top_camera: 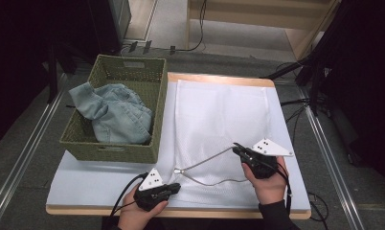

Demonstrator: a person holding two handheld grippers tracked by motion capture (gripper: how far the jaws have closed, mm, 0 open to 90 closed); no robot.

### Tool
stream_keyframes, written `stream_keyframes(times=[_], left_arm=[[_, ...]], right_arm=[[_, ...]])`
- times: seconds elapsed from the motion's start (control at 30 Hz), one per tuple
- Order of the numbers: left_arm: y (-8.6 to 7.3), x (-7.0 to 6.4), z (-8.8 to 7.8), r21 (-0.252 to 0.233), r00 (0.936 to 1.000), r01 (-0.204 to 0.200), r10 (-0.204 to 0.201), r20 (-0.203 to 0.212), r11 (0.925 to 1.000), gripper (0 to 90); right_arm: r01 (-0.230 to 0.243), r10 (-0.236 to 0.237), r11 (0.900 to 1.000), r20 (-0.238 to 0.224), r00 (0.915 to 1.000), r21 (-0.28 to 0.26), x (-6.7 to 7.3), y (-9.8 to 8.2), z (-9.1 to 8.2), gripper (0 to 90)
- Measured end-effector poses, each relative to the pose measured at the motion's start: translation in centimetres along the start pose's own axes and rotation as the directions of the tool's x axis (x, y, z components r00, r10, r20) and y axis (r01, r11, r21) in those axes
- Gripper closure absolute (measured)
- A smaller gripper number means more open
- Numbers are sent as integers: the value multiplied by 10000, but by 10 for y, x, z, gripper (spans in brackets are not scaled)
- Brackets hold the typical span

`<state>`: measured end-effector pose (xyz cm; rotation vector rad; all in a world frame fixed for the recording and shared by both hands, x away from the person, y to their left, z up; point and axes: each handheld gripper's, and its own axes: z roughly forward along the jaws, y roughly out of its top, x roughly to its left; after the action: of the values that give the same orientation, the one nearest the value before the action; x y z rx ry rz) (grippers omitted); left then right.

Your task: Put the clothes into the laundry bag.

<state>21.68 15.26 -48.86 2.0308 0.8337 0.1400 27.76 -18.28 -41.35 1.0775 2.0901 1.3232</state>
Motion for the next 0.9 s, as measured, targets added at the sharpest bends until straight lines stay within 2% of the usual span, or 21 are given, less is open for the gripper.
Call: stream_keyframes(times=[0.23, 0.33, 0.6, 0.73, 0.9], left_arm=[[0, -1, 0, -41, 10000, -3, 2, -44, 10000, 882], [0, -1, 0, 17, 9998, -49, 49, -175, 10000, 900], [2, -1, 0, 146, 9998, -99, 102, -195, 9998, 900], [2, -1, 0, 142, 9998, -98, 101, -189, 9999, 900], [0, 0, -2, 81, 9997, -186, 188, -171, 9998, 900]], right_arm=[[15, -18, 9990, -80, 10000, -449, 3, 9, -9, 882], [52, -54, 9989, -43, 10000, -462, 3, 10, -10, 881], [104, -93, 9993, 290, 9995, -369, -3, 6, -9, 865], [61, -50, 9993, 307, 9995, -361, -5, 5, -9, 865], [-46, 48, 9996, 91, 9999, -285, -6, 3, -8, 886]])
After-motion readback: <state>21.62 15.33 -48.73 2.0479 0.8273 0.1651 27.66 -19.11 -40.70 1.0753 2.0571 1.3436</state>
